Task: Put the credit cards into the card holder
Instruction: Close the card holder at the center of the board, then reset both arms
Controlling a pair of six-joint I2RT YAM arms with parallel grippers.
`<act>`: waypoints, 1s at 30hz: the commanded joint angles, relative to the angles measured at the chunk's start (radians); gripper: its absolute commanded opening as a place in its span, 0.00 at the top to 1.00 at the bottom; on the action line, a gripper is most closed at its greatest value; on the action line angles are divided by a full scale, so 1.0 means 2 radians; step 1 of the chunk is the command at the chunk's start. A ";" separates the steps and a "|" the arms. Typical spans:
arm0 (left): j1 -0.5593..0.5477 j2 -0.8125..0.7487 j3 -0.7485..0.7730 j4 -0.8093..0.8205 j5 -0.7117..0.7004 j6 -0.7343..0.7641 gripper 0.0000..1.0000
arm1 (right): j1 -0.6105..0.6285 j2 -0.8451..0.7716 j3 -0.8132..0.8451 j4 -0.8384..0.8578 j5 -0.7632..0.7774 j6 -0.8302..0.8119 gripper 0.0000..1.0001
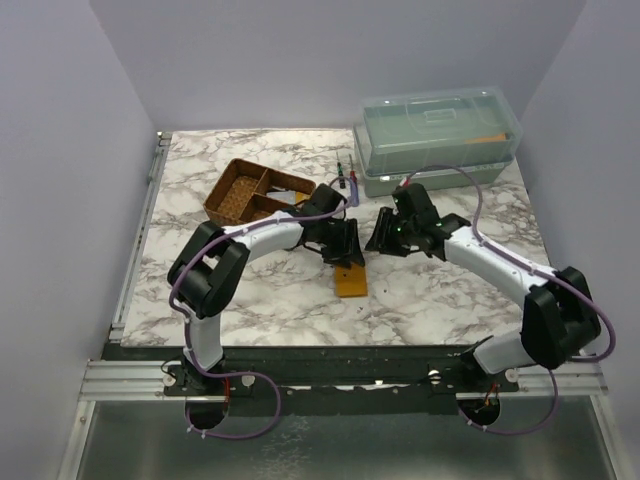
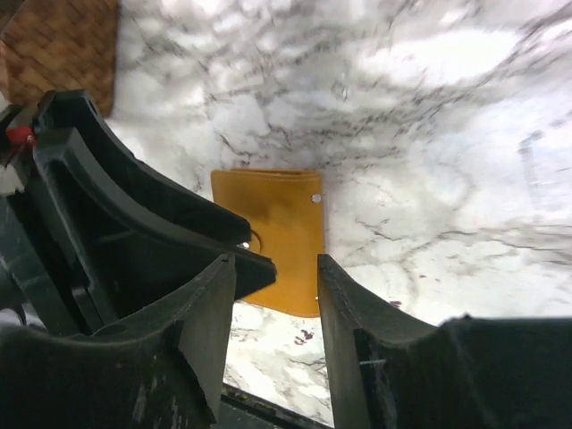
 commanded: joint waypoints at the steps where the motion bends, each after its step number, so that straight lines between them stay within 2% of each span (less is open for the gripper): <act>1: 0.016 -0.057 0.052 -0.018 0.009 0.036 0.46 | 0.002 -0.064 0.046 -0.115 0.102 -0.058 0.52; 8: 0.029 -0.134 0.123 -0.018 0.016 0.091 0.25 | 0.002 -0.179 0.132 -0.208 0.166 -0.109 0.36; 12: 0.029 -0.189 0.154 -0.013 -0.030 0.132 0.16 | 0.002 -0.232 0.205 -0.236 0.187 -0.150 0.20; 18: 0.030 -0.301 0.140 0.047 -0.132 0.198 0.03 | 0.002 -0.297 0.282 -0.221 0.210 -0.216 0.02; 26: 0.029 -0.402 0.093 0.123 -0.217 0.226 0.01 | 0.002 -0.330 0.312 -0.185 0.198 -0.246 0.00; 30: 0.029 -0.424 0.078 0.137 -0.235 0.242 0.01 | 0.002 -0.344 0.306 -0.172 0.206 -0.248 0.00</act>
